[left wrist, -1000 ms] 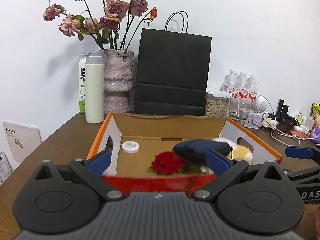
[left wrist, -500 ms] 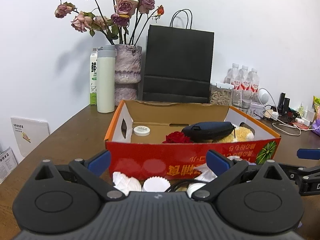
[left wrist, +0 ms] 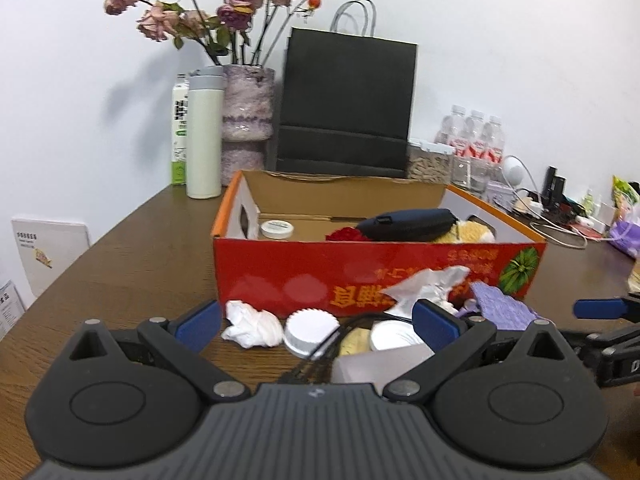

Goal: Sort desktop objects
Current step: 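Grasp the clear plastic box with the left tool while the right grasps the lavender pouch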

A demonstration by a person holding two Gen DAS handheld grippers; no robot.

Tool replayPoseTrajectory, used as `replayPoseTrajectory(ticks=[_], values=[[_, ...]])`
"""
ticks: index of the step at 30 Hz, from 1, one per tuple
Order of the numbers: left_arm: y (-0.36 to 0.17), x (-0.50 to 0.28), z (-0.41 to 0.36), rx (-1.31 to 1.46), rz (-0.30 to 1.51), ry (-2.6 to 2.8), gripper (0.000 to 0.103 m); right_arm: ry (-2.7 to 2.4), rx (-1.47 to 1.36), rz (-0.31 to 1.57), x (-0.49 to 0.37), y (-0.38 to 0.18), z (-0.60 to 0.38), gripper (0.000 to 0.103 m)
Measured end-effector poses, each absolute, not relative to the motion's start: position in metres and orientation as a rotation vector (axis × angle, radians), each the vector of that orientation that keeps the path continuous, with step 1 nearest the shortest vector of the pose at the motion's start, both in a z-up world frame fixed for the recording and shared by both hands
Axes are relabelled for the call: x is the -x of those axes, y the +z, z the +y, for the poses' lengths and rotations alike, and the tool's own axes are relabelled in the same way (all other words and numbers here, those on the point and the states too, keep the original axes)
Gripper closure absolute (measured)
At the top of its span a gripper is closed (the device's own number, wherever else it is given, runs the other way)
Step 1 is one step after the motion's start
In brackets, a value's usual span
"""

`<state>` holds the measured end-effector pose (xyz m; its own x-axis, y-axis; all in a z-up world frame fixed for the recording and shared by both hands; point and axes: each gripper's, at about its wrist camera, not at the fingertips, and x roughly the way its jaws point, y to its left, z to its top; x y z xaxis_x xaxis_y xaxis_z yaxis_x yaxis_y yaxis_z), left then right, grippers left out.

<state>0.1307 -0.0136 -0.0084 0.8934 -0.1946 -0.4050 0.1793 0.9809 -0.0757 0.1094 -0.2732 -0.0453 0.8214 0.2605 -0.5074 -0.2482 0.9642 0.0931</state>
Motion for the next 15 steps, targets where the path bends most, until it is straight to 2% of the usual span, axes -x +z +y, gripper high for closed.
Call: replayPoseTrajectory(ticks=[15], values=[[-0.013, -0.119, -0.039, 0.096, 0.526, -0.272, 0.000, 0.311, -0.025, 0.665, -0.104, -0.056, -0.256, 0.000]])
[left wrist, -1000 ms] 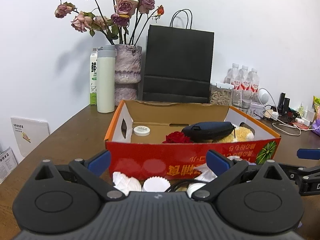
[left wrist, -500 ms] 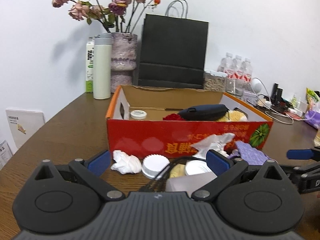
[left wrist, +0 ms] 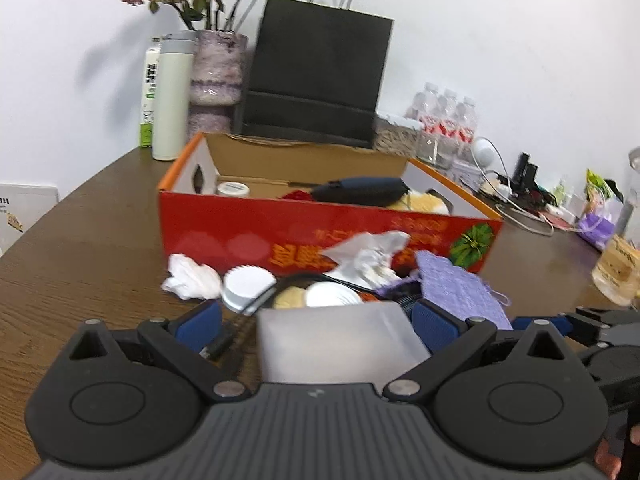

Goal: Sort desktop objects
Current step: 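Grasp the clear plastic box with the left tool while the right grasps the lavender pouch, then lift the plastic box over the cardboard box while the right lifts the pouch over it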

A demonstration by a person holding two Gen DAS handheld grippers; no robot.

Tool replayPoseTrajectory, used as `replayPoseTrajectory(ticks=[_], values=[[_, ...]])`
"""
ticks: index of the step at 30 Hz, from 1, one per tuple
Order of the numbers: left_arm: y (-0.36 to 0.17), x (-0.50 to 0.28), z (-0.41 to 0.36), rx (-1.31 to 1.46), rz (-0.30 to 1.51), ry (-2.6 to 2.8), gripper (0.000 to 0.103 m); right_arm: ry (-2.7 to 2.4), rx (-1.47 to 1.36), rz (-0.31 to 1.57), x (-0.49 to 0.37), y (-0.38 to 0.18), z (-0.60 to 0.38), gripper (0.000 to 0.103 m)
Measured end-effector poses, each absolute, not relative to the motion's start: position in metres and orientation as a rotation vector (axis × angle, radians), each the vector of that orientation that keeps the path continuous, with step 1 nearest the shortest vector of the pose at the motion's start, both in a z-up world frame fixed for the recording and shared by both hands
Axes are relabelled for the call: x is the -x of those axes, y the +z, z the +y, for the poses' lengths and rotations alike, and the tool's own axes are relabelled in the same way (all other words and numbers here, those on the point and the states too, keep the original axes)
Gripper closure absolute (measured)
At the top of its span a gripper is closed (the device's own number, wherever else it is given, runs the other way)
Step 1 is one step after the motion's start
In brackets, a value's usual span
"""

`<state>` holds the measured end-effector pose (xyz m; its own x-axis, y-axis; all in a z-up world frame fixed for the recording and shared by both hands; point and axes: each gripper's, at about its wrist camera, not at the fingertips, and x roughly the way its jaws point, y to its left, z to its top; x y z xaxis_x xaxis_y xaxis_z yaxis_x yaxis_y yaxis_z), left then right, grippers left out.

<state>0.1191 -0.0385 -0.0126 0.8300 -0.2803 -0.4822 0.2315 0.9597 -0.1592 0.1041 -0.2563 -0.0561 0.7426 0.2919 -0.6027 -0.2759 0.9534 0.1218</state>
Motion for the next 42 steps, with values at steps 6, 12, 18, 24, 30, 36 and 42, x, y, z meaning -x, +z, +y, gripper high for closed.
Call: replayPoseTrajectory(ticks=[6, 12, 18, 24, 30, 36, 42], values=[[-0.015, -0.117, -0.049, 0.088, 0.552, -0.274, 0.000, 0.331, -0.018, 0.647, -0.098, -0.055, -0.255, 0.019], [-0.020, -0.116, -0.057, 0.075, 0.587, -0.249, 0.000, 0.341, -0.011, 0.639, -0.092, -0.053, -0.256, 0.057], [-0.023, -0.115, -0.063, 0.063, 0.609, -0.226, 0.000, 0.336, -0.038, 0.605, -0.084, -0.051, -0.265, 0.087], [-0.026, -0.115, -0.065, 0.063, 0.625, -0.193, 0.000, 0.358, -0.084, 0.558, -0.076, -0.047, -0.276, 0.095], [-0.024, -0.113, -0.064, 0.078, 0.611, -0.161, 0.000, 0.358, -0.104, 0.538, -0.071, -0.045, -0.281, 0.095], [-0.026, -0.114, -0.060, 0.080, 0.633, -0.136, 0.015, 0.354, -0.111, 0.533, -0.070, -0.045, -0.285, 0.095], [-0.028, -0.118, -0.059, 0.061, 0.652, -0.122, 0.015, 0.352, -0.107, 0.532, -0.069, -0.045, -0.284, 0.095]])
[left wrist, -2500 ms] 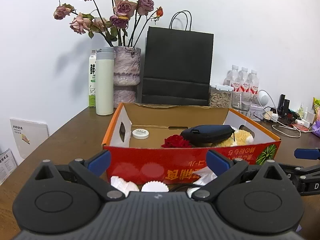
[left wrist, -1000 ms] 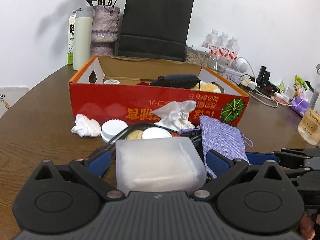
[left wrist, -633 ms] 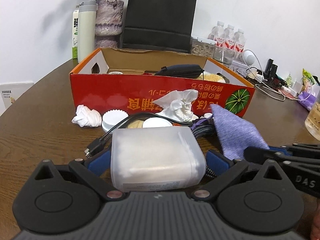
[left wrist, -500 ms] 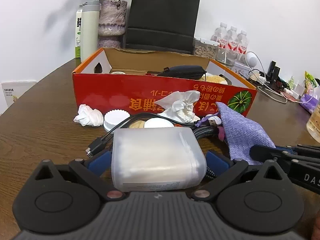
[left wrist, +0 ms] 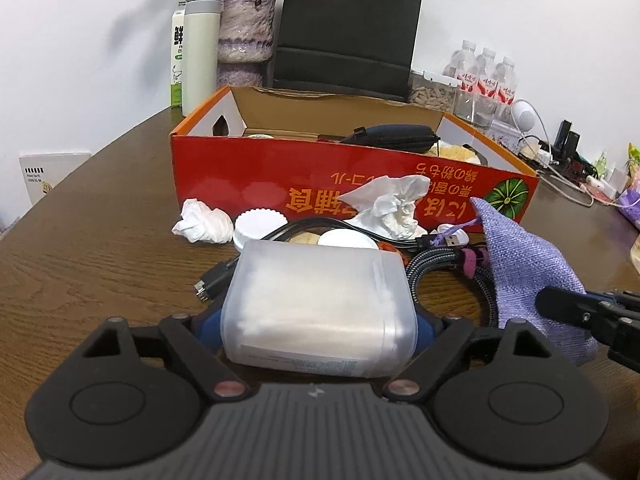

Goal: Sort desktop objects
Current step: 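Lift the plastic box over the cardboard box while the right lifts the pouch over it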

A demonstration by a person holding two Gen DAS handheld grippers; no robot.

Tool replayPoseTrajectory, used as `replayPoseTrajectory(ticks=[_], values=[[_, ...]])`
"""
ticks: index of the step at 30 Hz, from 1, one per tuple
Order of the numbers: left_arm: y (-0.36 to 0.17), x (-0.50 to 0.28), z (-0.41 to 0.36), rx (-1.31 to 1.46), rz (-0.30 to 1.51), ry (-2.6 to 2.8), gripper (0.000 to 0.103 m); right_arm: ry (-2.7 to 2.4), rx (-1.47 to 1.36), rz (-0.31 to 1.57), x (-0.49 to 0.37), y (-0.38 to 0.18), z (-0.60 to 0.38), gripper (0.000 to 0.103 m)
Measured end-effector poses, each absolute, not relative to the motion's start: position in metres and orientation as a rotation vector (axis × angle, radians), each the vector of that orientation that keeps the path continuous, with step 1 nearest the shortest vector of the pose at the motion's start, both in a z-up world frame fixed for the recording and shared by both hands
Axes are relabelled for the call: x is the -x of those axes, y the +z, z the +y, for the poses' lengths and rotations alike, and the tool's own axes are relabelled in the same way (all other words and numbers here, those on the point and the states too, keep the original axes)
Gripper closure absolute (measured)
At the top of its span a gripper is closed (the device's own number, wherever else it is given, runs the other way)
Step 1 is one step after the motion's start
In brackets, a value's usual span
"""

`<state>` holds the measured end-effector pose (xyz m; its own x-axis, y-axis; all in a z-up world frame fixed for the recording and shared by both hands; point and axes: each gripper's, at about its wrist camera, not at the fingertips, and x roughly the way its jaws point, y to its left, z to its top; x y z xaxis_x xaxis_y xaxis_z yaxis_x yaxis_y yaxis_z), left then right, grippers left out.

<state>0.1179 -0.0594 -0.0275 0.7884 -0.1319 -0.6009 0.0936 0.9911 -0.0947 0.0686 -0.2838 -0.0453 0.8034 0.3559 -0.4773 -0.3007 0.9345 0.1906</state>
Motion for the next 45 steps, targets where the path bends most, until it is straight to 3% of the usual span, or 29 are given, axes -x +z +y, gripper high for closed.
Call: replayPoseTrajectory(ticks=[15, 26, 45], values=[[-0.020, -0.111, -0.059, 0.044, 0.597, -0.125, 0.020, 0.351, -0.109, 0.504, -0.065, -0.040, -0.286, 0.095], [0.028, -0.106, -0.056, 0.064, 0.447, -0.179, 0.020, 0.352, -0.074, 0.376, -0.077, 0.003, -0.284, 0.095], [0.089, -0.202, -0.057, 0.068, 0.280, -0.190, 0.020, 0.339, -0.034, 0.232, -0.179, 0.070, -0.262, 0.095]])
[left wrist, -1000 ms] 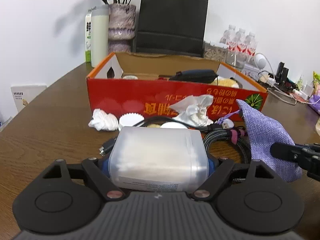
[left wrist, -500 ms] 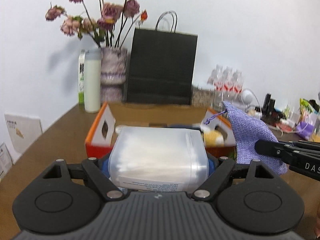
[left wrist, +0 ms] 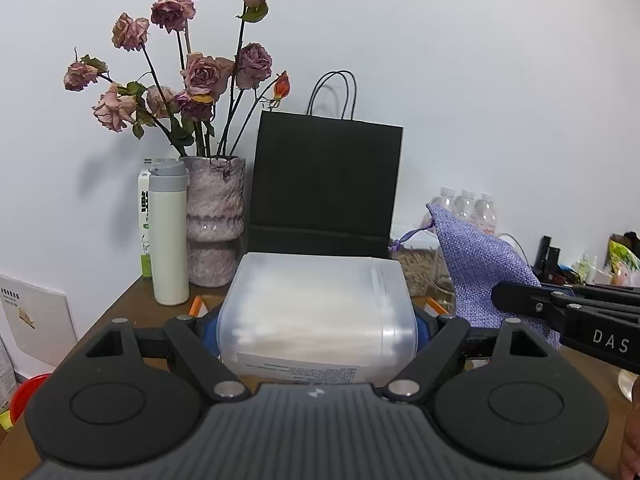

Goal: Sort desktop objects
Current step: 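Lift the plastic box over the cardboard box while the right lifts the pouch over it, then release the plastic box into the box while the right releases the pouch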

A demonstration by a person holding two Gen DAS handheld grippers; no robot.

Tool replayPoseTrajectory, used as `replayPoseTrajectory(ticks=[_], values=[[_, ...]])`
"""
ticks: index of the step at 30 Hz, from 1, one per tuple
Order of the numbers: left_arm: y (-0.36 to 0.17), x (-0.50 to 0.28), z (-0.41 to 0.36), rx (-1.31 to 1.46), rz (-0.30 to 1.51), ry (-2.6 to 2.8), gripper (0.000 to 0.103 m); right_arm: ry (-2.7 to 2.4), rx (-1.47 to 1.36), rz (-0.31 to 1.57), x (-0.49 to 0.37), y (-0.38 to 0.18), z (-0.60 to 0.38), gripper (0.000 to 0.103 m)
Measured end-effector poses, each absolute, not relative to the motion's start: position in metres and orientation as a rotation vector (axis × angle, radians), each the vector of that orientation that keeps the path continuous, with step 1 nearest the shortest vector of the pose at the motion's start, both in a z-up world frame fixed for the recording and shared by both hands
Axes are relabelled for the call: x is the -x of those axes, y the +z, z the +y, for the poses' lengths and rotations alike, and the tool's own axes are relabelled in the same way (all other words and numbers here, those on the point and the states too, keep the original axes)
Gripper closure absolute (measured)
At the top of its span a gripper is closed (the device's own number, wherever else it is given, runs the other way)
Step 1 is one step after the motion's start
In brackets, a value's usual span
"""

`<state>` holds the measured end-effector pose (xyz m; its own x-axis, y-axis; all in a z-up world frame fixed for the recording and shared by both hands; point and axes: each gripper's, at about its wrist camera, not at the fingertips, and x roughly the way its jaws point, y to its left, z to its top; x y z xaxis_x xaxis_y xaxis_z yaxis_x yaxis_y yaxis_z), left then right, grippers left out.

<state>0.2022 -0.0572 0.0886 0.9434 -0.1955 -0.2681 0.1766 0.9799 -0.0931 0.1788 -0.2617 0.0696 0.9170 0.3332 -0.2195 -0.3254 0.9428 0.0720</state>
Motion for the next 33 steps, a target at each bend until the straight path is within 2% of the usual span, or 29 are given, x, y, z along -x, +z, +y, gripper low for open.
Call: replayPoseTrajectory(ticks=[7, 15, 25, 30, 32, 33], values=[[0.075, -0.250, -0.051, 0.112, 0.302, -0.175, 0.020, 0.348, -0.060, 0.283, -0.235, 0.054, -0.258, 0.095], [0.033, -0.297, -0.049, 0.065, 0.430, -0.150, 0.020, 0.334, -0.041, 0.422, -0.290, 0.010, -0.259, 0.095], [0.020, -0.299, -0.054, 0.012, 0.446, -0.142, 0.020, 0.280, -0.048, 0.502, -0.303, -0.017, -0.271, 0.093], [0.020, -0.299, -0.054, 0.020, 0.459, -0.130, 0.019, 0.268, -0.008, 0.488, -0.297, -0.013, -0.265, 0.080], [0.023, -0.296, -0.053, 0.021, 0.441, -0.122, 0.017, 0.262, -0.003, 0.479, -0.296, -0.011, -0.263, 0.063], [0.024, -0.295, -0.053, 0.025, 0.432, -0.121, 0.010, 0.259, -0.005, 0.475, -0.295, -0.011, -0.263, 0.043]])
